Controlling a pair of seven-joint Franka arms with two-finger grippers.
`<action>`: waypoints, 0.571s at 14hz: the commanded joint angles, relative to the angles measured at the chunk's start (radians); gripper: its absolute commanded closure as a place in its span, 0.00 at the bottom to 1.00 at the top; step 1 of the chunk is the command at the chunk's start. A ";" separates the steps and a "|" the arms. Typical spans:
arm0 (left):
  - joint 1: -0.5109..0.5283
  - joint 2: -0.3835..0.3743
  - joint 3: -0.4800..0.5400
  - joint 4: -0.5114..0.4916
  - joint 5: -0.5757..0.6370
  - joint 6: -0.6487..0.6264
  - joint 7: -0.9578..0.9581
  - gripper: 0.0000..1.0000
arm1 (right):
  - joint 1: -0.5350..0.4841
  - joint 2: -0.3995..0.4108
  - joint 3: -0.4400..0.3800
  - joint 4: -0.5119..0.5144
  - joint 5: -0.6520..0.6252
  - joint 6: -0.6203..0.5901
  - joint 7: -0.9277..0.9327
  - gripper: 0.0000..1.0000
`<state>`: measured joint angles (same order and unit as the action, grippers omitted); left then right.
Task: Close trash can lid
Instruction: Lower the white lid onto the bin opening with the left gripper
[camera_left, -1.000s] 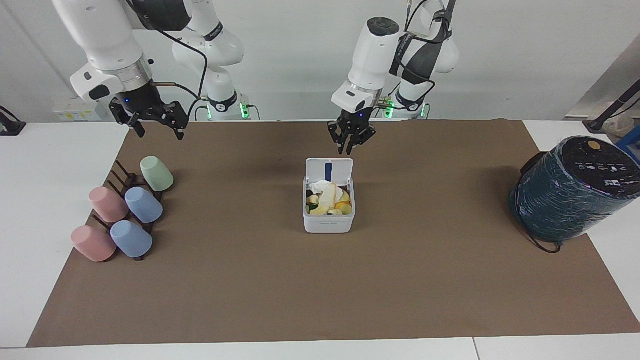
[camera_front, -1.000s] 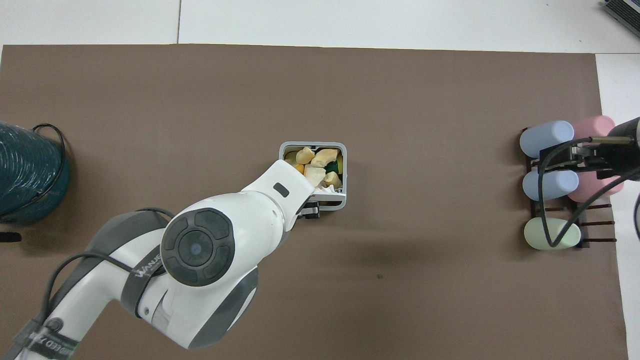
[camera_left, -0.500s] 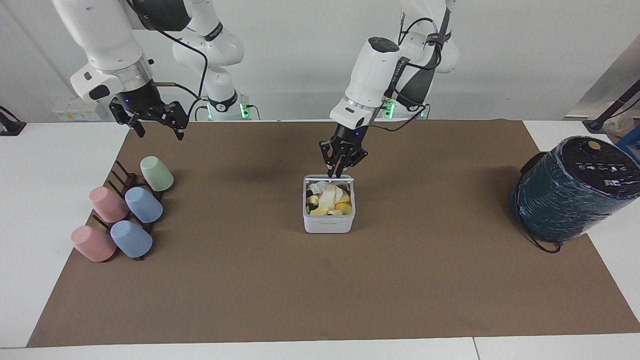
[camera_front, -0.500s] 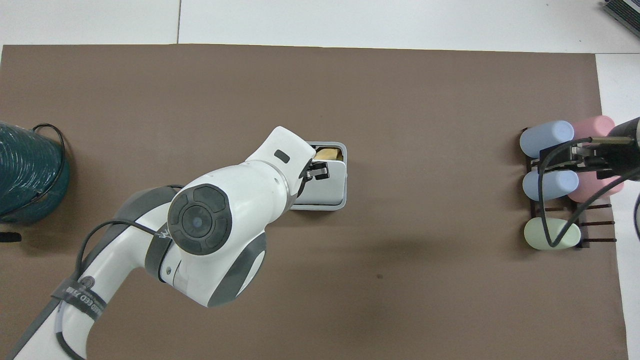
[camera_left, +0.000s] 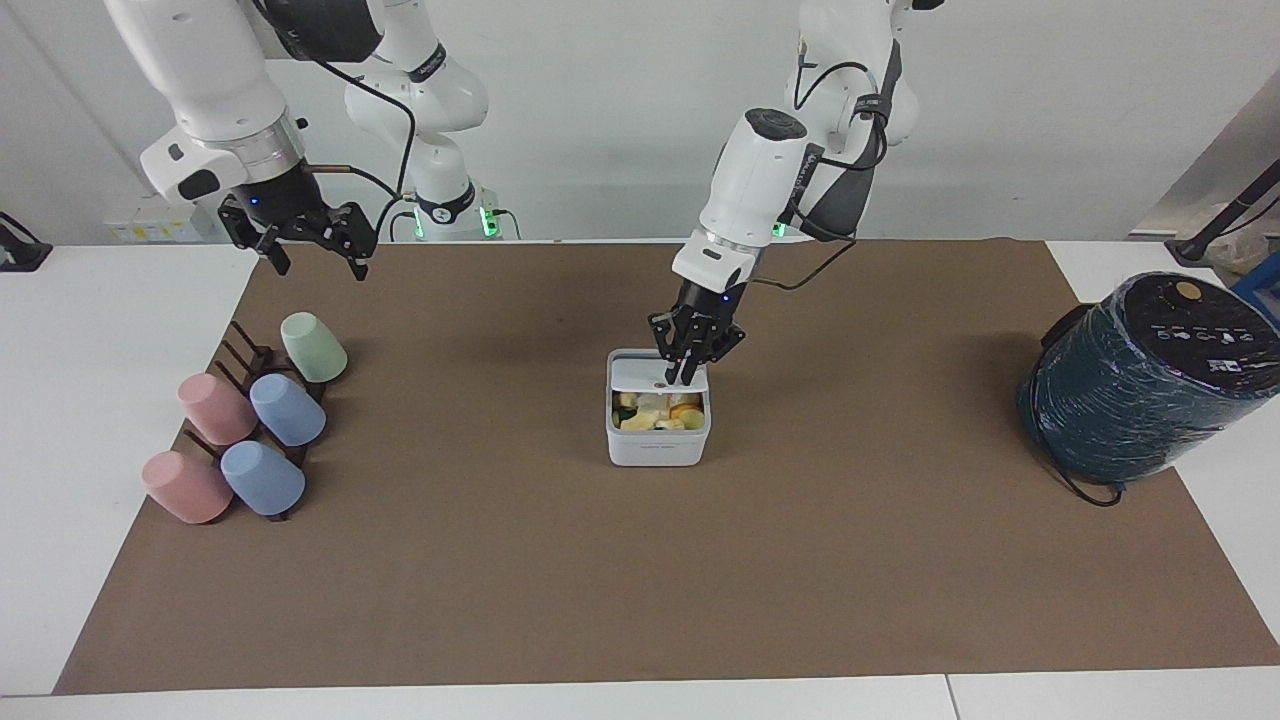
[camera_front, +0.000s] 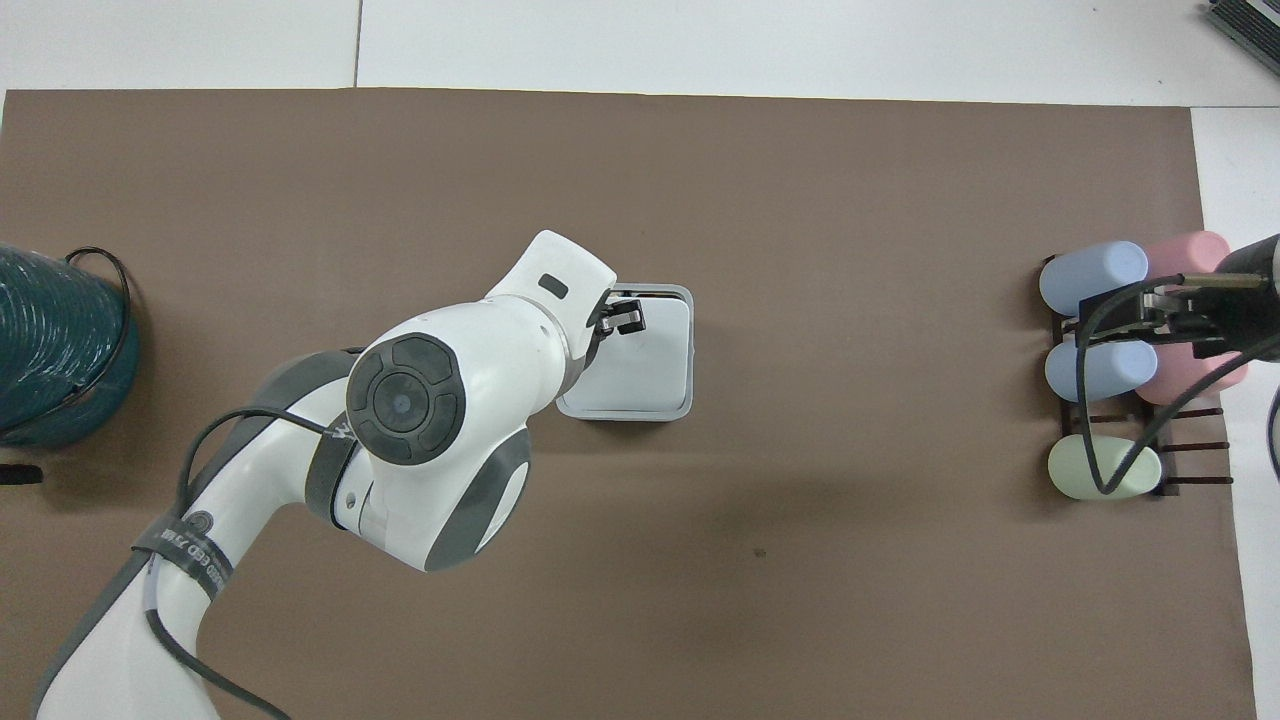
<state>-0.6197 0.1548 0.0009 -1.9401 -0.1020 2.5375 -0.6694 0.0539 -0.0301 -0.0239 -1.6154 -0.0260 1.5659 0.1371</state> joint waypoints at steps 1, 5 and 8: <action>-0.003 0.064 -0.002 0.009 -0.013 0.059 0.007 0.79 | -0.003 -0.005 -0.002 -0.006 0.005 -0.009 -0.024 0.00; 0.000 0.103 -0.002 0.012 -0.013 0.086 0.025 0.88 | -0.003 -0.005 -0.002 -0.006 0.005 -0.009 -0.024 0.00; -0.005 0.123 -0.002 0.009 -0.013 0.087 0.044 0.88 | -0.002 -0.005 -0.002 -0.006 0.005 -0.009 -0.024 0.00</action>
<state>-0.6204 0.2406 -0.0012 -1.9374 -0.1020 2.6111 -0.6512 0.0539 -0.0301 -0.0239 -1.6154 -0.0260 1.5659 0.1371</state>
